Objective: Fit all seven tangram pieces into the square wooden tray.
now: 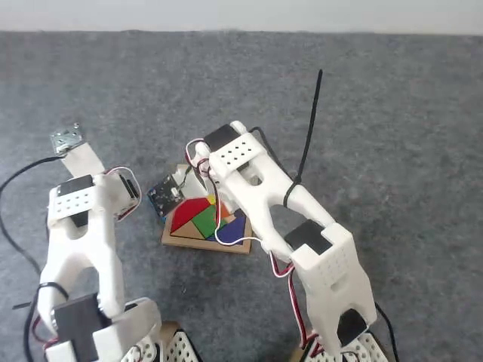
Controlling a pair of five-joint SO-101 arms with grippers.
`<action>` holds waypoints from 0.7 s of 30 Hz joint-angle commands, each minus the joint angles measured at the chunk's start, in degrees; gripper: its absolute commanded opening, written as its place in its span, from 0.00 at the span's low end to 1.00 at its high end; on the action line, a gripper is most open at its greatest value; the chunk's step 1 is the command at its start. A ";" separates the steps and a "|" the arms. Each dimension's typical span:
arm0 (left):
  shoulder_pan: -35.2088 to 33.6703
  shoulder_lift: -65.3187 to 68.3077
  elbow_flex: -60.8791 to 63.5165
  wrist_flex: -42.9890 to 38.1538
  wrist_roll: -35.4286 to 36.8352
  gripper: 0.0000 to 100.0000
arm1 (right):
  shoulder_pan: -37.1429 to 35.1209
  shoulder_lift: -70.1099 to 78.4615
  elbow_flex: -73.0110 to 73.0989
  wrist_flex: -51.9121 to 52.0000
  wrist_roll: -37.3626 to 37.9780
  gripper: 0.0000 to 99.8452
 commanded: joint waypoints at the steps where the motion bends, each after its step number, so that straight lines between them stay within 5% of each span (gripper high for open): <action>1: -0.35 -2.81 -2.77 -0.70 0.53 0.13 | 0.48 -3.74 -0.26 -0.84 5.45 0.01; 6: -0.35 -2.73 -2.59 -0.88 0.53 0.13 | -0.22 -0.92 -0.62 -1.98 11.52 0.01; 21: -0.26 -2.73 -2.77 -0.88 0.53 0.13 | -0.13 -0.22 -0.62 -1.45 13.71 0.01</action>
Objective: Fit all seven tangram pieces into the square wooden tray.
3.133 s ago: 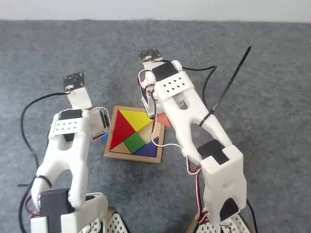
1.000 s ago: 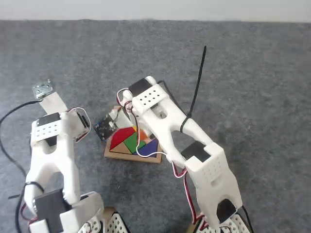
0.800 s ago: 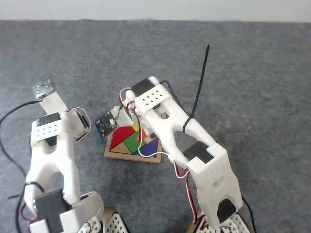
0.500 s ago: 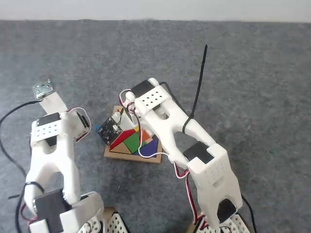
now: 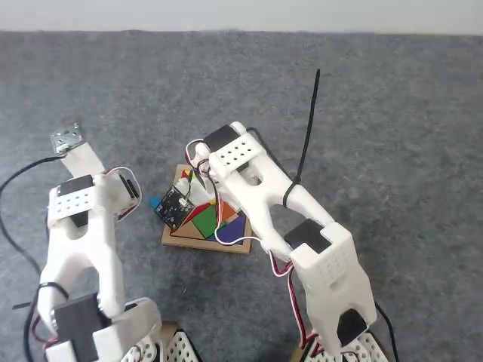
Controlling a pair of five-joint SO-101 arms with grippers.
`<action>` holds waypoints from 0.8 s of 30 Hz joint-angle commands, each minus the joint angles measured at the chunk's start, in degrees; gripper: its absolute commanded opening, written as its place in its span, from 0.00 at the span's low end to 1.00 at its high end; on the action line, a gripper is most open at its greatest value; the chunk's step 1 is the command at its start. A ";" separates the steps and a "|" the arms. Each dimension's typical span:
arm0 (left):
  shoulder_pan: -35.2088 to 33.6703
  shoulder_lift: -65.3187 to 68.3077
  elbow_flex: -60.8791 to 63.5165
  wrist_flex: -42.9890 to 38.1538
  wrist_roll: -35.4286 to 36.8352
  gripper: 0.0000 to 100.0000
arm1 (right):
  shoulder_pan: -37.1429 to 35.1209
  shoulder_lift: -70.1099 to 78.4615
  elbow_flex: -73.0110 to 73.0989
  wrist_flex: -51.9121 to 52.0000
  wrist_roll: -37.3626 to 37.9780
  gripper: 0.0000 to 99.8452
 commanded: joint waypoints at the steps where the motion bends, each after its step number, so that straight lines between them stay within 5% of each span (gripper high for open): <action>1: -0.26 -2.73 -2.77 -0.88 0.53 0.13 | -0.13 -0.75 -0.70 -0.04 0.26 0.01; 7: -0.26 -2.73 -2.77 -0.88 0.53 0.13 | -0.04 -3.56 -0.62 -3.38 -8.35 0.01; 24: -0.44 -2.73 -2.86 -0.97 0.53 0.13 | 6.02 -15.52 -0.26 -32.92 -56.35 0.01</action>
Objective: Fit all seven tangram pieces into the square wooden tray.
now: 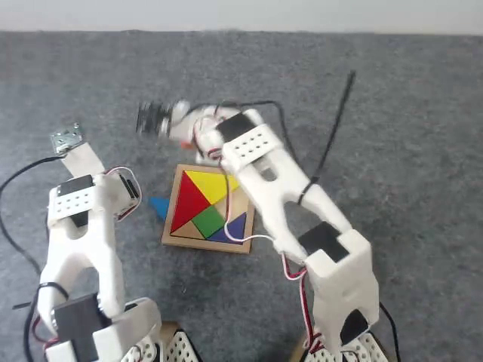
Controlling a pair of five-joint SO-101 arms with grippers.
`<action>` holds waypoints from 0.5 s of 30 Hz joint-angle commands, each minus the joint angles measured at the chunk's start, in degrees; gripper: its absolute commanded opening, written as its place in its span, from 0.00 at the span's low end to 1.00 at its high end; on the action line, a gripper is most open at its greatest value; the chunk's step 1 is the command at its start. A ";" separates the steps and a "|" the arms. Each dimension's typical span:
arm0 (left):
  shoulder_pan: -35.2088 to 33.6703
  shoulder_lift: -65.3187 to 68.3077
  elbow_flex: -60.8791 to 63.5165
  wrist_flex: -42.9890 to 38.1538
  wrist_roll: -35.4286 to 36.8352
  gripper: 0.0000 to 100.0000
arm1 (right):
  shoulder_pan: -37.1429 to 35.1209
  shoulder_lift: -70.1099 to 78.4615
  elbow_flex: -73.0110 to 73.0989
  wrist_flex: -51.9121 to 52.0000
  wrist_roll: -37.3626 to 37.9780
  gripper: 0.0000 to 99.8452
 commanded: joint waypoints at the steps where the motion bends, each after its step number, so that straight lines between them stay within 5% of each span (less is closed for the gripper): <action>1: -0.44 -2.73 -2.86 -0.97 0.53 0.13 | 2.68 -8.31 -0.35 -6.37 -6.07 0.01; 7: -0.44 -2.73 -2.86 -0.97 0.53 0.13 | 5.32 -16.66 -0.53 -18.95 -10.73 0.01; 15: -0.44 -2.64 -2.59 -1.93 0.53 0.13 | 6.37 -37.58 -0.53 -25.01 -31.12 0.01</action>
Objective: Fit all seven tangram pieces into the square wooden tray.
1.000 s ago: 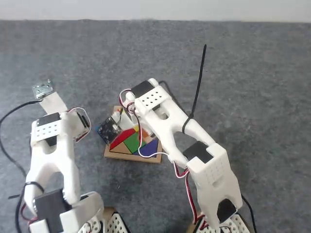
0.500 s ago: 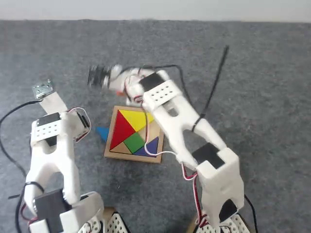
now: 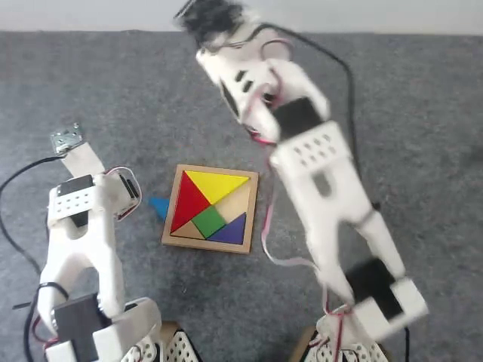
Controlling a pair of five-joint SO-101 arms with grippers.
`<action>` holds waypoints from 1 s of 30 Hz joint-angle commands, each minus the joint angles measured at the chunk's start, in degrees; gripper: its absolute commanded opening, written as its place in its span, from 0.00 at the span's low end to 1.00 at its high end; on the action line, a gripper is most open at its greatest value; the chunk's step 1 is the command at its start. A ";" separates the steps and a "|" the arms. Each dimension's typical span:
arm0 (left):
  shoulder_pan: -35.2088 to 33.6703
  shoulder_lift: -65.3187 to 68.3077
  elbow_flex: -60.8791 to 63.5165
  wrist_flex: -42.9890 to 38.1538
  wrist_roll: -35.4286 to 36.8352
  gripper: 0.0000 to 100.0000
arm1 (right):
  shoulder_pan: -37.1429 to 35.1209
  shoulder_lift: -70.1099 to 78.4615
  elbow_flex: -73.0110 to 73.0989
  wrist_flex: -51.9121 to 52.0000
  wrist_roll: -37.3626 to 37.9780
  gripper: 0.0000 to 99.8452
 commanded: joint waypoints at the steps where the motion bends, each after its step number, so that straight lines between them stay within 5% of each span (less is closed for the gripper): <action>1: -0.18 -2.73 -2.51 -1.76 0.53 0.13 | 0.40 -13.58 -0.53 -1.45 -9.58 0.01; 5: 4.40 -2.90 -3.03 -0.53 -0.26 0.13 | 0.22 -23.43 -0.53 4.88 -18.46 0.01; 13: 25.58 -19.25 -1.80 -0.09 -6.77 0.13 | -0.92 -33.71 -0.53 19.30 -34.90 0.01; 22: 40.53 -44.31 1.01 -0.18 -6.42 0.13 | -12.88 -38.37 -0.44 32.13 -34.73 0.01; 30: 42.64 -54.95 -0.22 0.97 -5.19 0.14 | -20.53 -43.74 7.74 34.33 -28.13 0.01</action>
